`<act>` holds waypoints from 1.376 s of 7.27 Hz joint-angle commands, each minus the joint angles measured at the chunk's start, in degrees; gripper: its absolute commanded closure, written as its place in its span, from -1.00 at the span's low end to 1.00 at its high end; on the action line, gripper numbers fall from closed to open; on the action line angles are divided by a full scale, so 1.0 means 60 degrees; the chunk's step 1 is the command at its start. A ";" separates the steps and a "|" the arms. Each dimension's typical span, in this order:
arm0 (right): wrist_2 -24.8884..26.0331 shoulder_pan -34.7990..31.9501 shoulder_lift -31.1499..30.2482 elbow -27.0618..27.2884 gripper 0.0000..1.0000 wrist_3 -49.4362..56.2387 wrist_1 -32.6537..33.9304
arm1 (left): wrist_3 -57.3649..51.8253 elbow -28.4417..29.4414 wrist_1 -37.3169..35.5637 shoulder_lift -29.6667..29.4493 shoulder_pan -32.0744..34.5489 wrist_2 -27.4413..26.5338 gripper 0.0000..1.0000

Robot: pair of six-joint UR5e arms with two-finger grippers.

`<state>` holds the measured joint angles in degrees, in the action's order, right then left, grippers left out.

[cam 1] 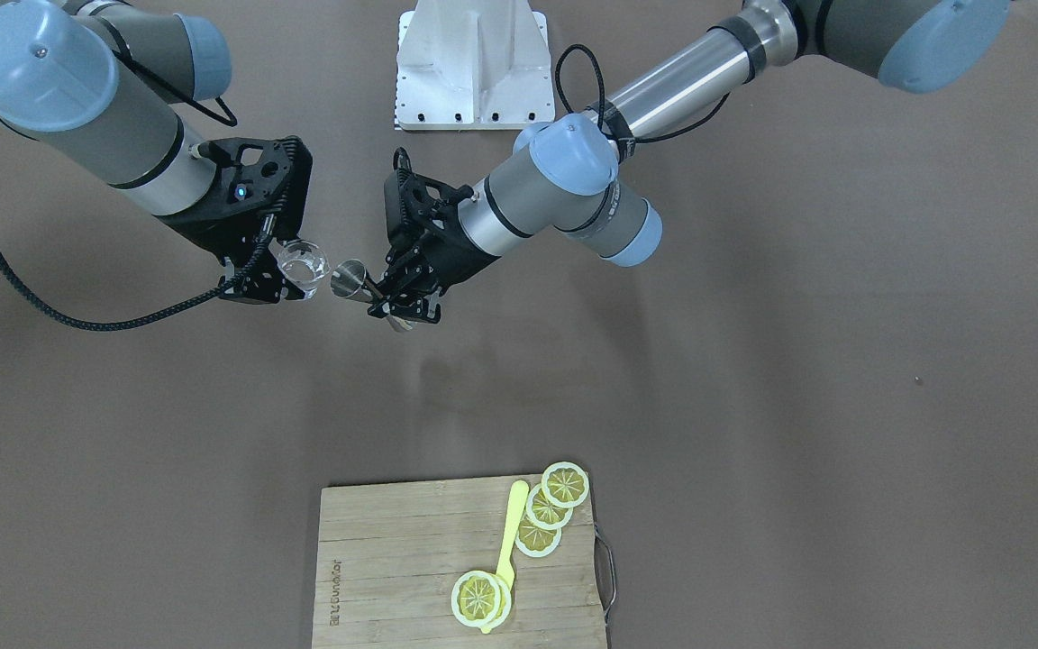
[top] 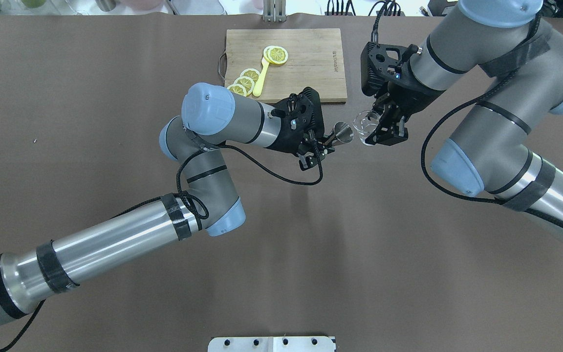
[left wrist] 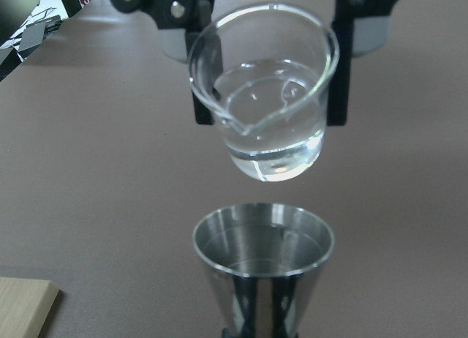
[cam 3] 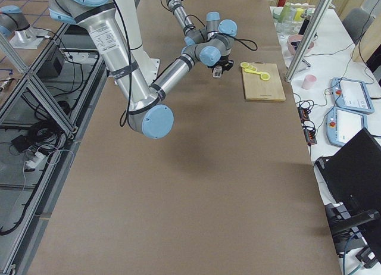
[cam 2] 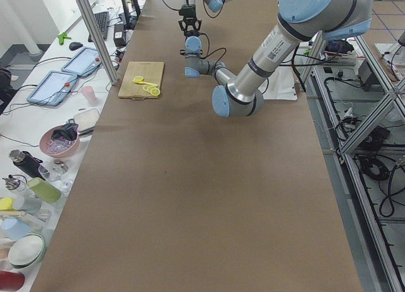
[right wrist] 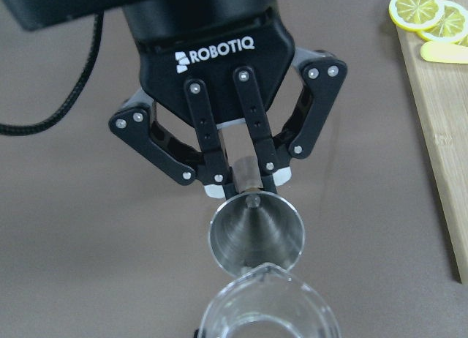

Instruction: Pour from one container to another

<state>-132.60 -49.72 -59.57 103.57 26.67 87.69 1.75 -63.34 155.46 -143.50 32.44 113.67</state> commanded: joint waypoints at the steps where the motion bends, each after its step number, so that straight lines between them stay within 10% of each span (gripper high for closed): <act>1: 0.0358 0.0126 0.0303 0.0285 1.00 0.0635 0.1258 | -0.0013 0.0010 0.0033 -0.0004 -0.0001 -0.0005 1.00; 10: 0.0829 0.0391 0.0859 0.0273 1.00 0.1179 0.2843 | 0.0001 -0.0004 0.0033 0.0026 -0.0075 -0.0122 1.00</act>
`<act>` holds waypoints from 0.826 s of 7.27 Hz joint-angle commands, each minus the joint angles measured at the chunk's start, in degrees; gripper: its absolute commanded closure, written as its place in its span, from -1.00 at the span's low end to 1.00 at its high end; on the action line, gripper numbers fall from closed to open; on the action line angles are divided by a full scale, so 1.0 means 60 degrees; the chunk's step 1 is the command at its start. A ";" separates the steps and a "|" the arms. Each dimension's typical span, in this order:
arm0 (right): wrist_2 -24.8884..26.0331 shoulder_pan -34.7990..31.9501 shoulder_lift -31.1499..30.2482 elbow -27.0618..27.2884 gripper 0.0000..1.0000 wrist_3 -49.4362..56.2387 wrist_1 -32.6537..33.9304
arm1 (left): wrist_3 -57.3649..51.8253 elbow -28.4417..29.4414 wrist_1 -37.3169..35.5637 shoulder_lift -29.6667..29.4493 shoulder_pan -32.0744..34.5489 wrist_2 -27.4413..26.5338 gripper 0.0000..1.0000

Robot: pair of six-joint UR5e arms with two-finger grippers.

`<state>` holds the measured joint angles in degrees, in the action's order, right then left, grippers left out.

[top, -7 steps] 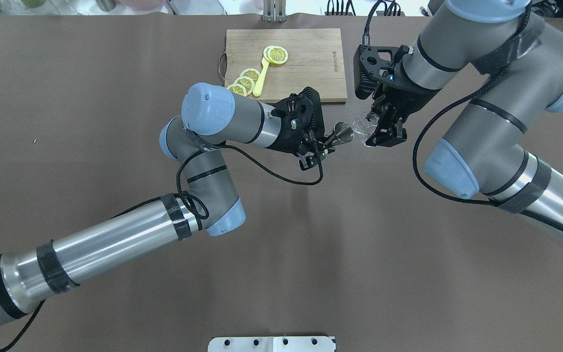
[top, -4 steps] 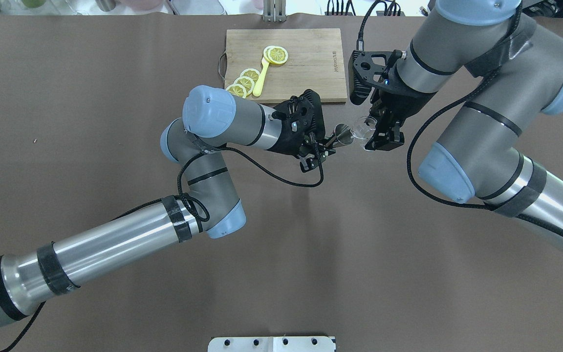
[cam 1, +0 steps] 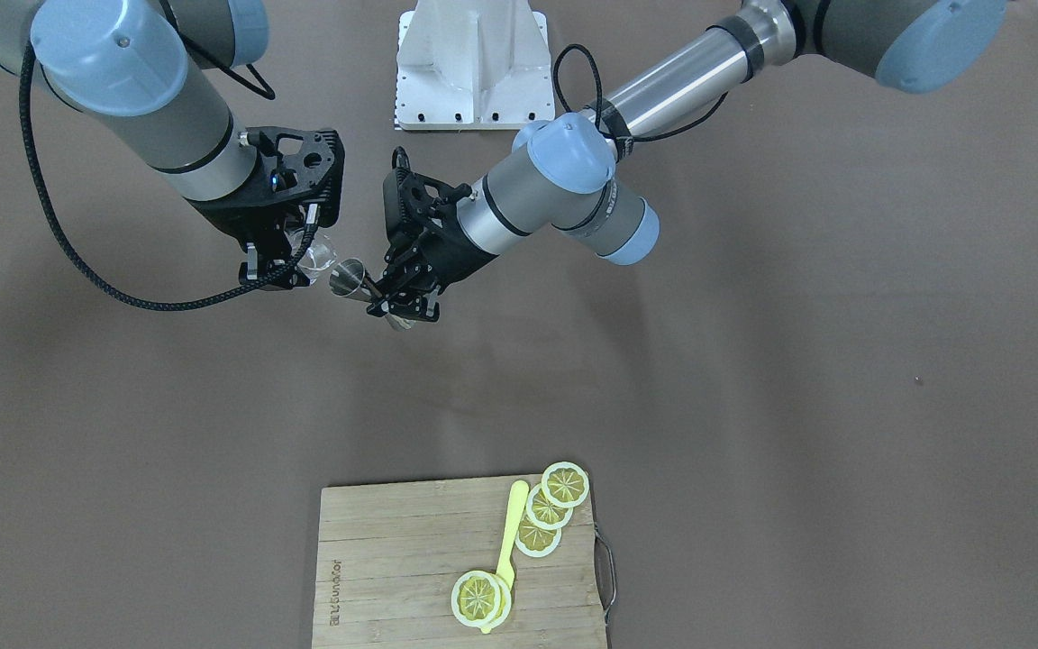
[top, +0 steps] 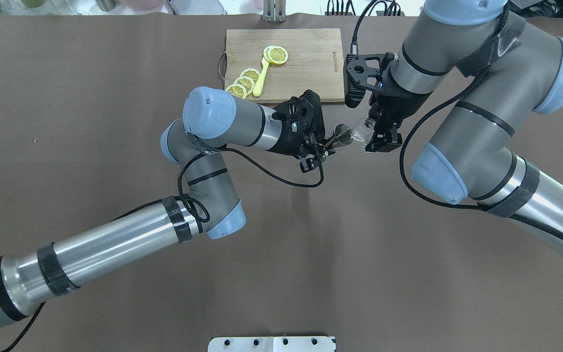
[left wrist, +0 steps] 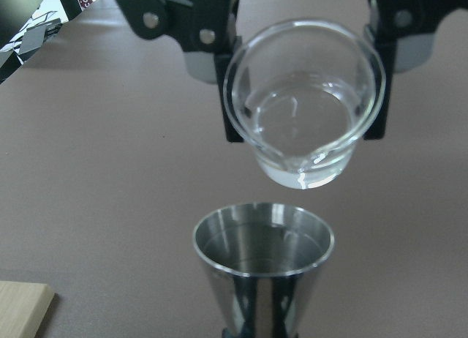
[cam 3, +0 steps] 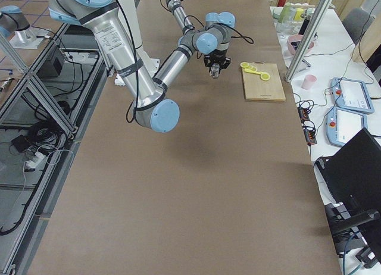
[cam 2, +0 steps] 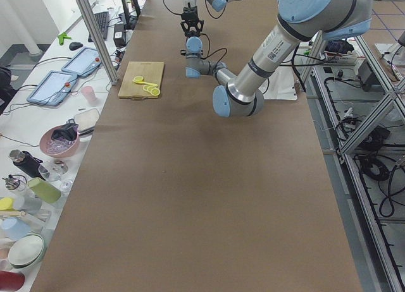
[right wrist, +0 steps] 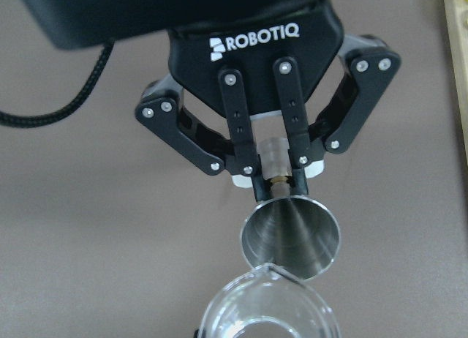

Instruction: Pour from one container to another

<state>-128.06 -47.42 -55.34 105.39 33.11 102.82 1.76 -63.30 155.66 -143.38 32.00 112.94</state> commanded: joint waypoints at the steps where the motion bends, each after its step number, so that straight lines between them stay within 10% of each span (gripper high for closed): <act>1: 0.0175 0.0037 0.0228 -0.0046 1.00 0.0149 0.0571 | 0.0000 -0.0012 0.0014 0.0019 -0.0015 -0.0001 1.00; 6: 0.0425 0.0125 0.0770 -0.0529 1.00 0.0311 0.1069 | 0.0000 -0.0027 0.0014 0.0020 -0.0045 -0.0059 1.00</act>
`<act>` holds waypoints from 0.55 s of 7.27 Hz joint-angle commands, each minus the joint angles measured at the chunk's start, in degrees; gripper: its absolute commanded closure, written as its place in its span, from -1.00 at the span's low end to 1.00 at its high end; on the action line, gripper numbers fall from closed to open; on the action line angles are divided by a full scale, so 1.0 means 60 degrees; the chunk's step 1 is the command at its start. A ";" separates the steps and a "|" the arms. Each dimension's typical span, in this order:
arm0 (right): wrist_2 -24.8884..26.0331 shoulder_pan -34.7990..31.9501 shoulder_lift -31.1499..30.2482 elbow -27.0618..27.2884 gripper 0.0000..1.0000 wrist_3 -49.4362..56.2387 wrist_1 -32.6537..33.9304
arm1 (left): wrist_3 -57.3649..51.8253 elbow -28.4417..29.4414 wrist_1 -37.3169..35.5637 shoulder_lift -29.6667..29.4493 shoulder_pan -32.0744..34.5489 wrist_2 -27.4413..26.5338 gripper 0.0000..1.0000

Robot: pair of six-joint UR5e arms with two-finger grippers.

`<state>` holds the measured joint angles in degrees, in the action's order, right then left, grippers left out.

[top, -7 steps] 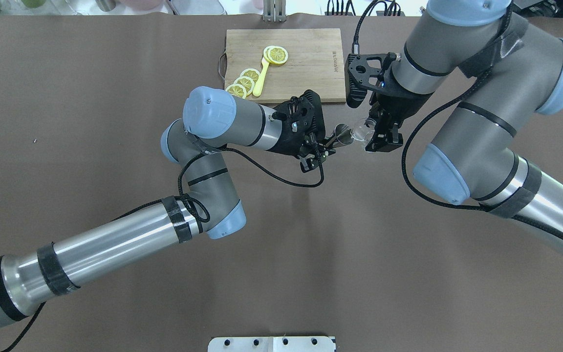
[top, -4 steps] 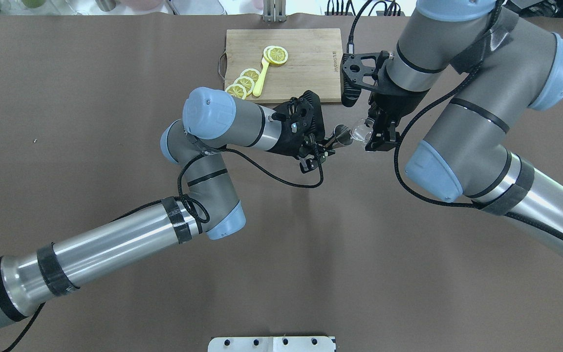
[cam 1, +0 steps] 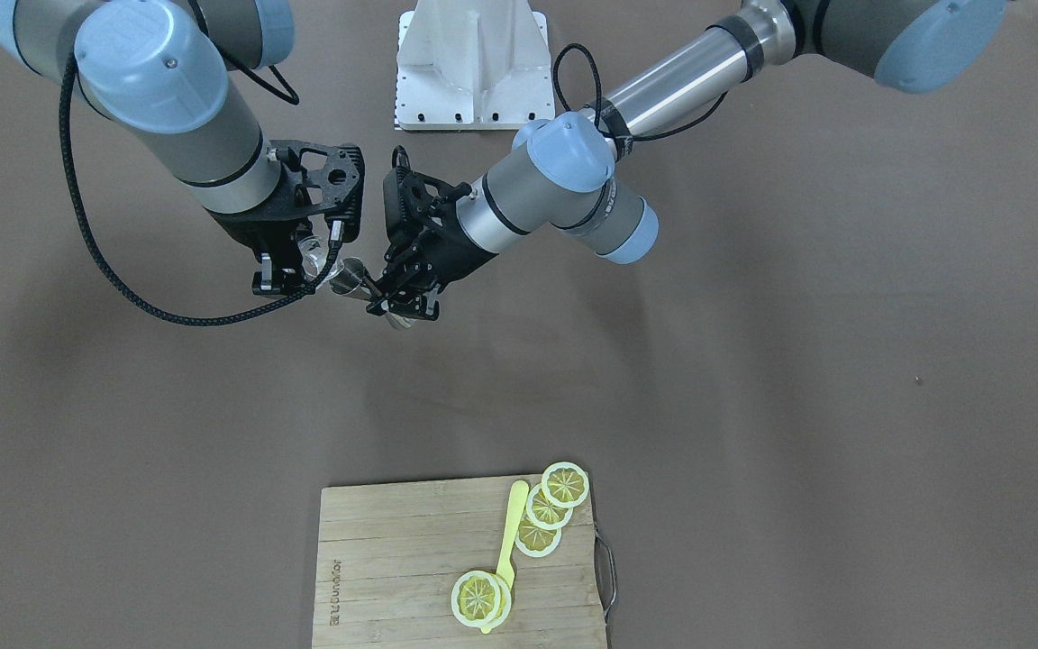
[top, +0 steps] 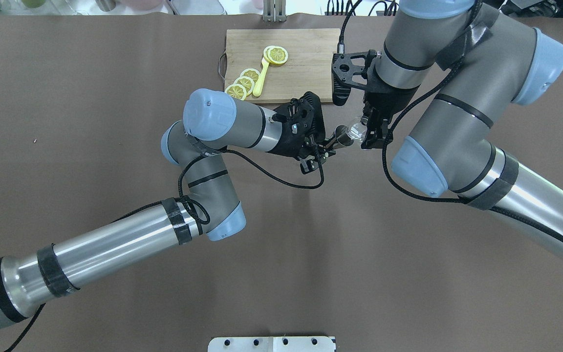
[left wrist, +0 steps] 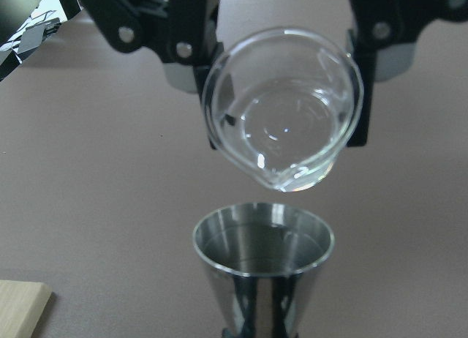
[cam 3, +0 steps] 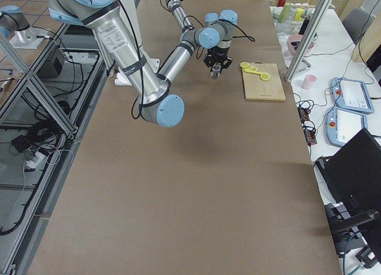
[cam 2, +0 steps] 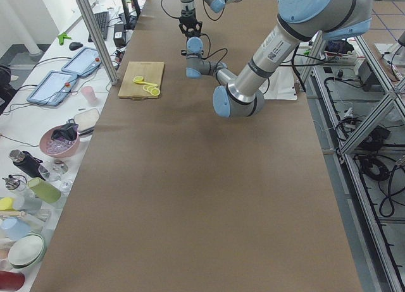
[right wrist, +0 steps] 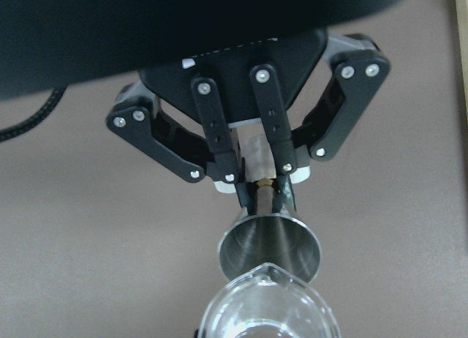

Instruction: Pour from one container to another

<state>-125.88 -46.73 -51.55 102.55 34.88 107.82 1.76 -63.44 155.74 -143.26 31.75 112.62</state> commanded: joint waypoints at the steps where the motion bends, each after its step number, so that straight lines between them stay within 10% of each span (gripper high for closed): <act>1: 0.0106 0.0068 0.0227 -0.0056 1.00 0.0017 0.0412 | 0.0000 -0.0017 0.0001 -0.0014 -0.0003 -0.0006 1.00; 4: 0.0325 0.0170 0.0388 -0.0056 1.00 0.0249 0.0909 | 0.0000 -0.0017 0.0001 -0.0014 -0.0003 -0.0006 1.00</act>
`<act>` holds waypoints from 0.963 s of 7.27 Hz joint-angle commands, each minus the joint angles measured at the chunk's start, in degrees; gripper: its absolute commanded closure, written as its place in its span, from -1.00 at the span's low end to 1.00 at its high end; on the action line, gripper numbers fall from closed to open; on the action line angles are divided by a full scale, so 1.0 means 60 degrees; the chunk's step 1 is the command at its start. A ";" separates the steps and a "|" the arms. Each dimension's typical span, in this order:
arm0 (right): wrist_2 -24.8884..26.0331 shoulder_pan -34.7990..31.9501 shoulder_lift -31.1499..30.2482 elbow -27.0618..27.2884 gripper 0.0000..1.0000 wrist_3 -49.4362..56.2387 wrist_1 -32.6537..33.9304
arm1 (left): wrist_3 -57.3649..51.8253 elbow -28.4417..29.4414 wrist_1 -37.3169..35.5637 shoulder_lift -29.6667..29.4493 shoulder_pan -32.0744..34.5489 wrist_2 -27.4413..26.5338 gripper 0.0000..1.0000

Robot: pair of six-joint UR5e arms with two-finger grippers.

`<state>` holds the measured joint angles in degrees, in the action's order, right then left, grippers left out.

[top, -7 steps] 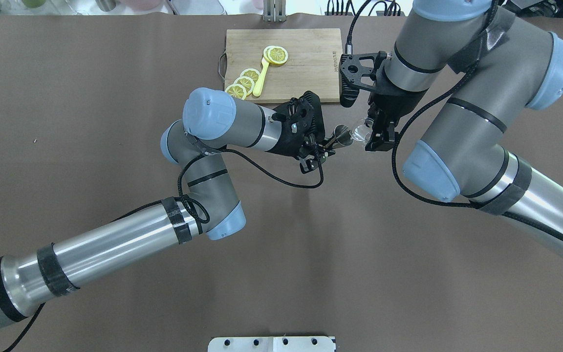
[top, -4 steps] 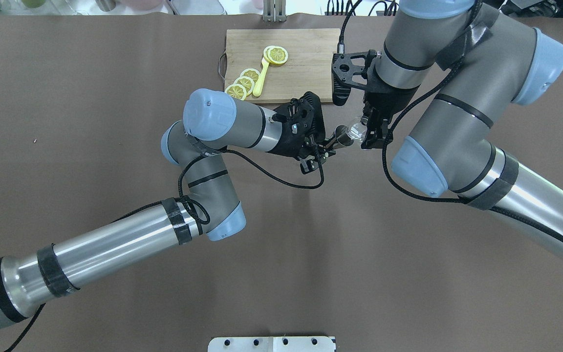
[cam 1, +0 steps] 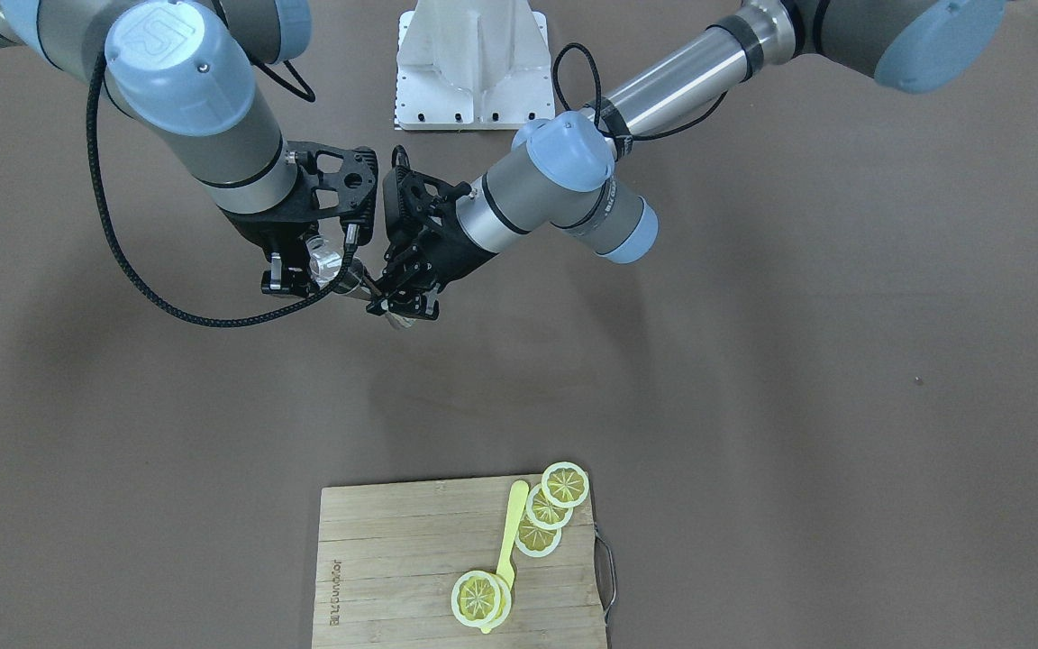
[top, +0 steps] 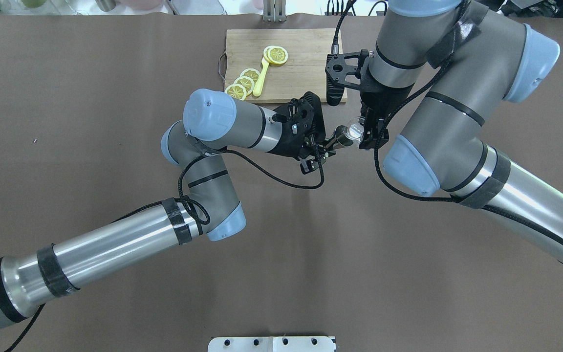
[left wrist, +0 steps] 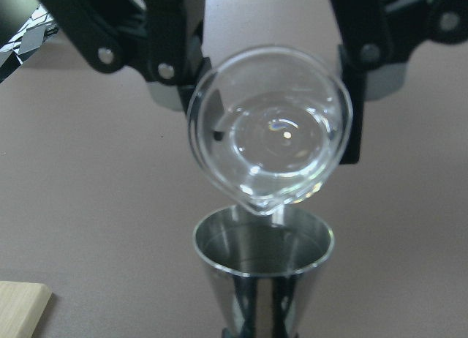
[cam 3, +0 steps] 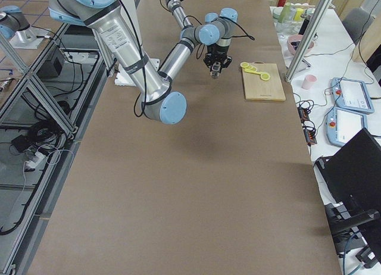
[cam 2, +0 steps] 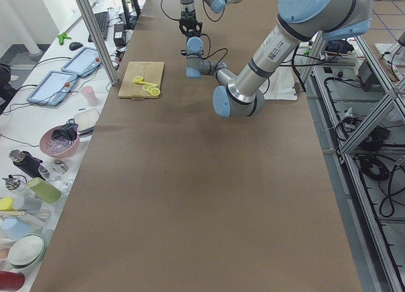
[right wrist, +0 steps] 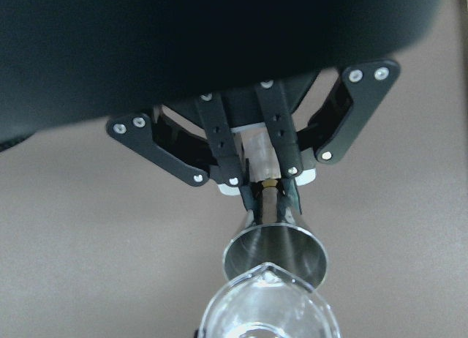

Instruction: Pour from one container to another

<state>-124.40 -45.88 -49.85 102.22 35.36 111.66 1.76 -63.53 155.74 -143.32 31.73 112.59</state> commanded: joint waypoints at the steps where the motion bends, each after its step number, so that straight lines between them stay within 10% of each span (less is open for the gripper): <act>1: 0.0210 0.0059 0.0236 -0.0001 1.00 0.0346 0.0591 | 0.0000 -0.0002 0.0001 -0.0006 0.0000 0.0000 1.00; 7: 0.0343 0.0132 0.0252 0.0087 1.00 0.0523 0.0989 | 0.0000 -0.0016 0.0030 -0.0006 0.0000 0.0000 1.00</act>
<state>-122.62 -45.30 -48.44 102.86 38.22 117.23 1.76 -63.59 155.83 -143.35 31.73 112.59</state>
